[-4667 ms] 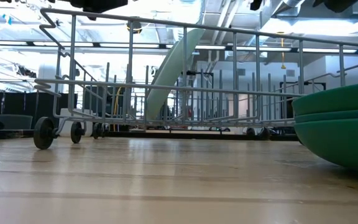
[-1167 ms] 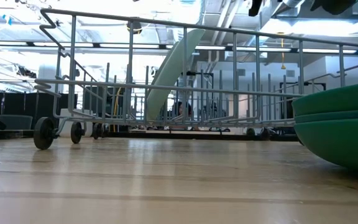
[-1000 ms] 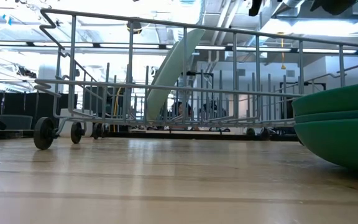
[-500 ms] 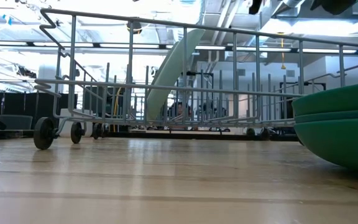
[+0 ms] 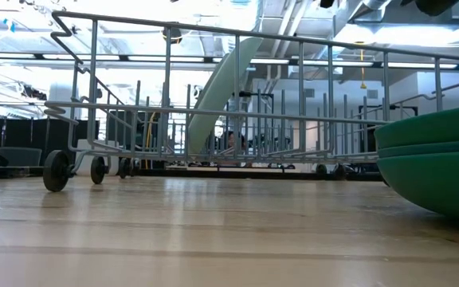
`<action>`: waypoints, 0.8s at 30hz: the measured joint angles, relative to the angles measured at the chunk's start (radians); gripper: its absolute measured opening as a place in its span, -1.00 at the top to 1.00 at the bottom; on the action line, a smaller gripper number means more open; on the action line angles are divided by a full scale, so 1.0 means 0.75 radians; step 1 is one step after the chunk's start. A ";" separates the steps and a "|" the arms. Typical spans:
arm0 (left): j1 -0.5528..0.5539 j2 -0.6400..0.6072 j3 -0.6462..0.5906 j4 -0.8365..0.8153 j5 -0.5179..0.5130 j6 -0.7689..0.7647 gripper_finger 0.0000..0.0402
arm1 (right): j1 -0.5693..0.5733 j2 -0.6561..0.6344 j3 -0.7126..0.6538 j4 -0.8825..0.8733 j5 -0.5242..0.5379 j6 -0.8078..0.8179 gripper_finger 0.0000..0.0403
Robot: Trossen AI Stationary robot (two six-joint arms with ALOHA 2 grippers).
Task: Sort dishes
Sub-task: Put the dark blue plate in the dish rack
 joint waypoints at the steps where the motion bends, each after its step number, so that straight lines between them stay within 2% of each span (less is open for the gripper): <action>1: 0.000 0.000 0.000 0.001 0.001 -0.002 -0.49 | 0.000 0.000 0.000 0.000 0.000 0.000 0.97; 15: 0.030 0.008 0.000 0.075 0.014 -0.016 -0.49 | -0.002 -0.002 0.000 0.002 0.004 0.000 0.97; 19: 0.023 0.023 0.000 0.080 0.092 -0.003 -0.49 | -0.004 -0.002 0.000 -0.008 0.000 0.000 0.97; 24: 0.021 0.028 -0.001 0.086 0.101 -0.004 -0.49 | -0.005 -0.001 0.000 -0.016 0.001 -0.002 0.97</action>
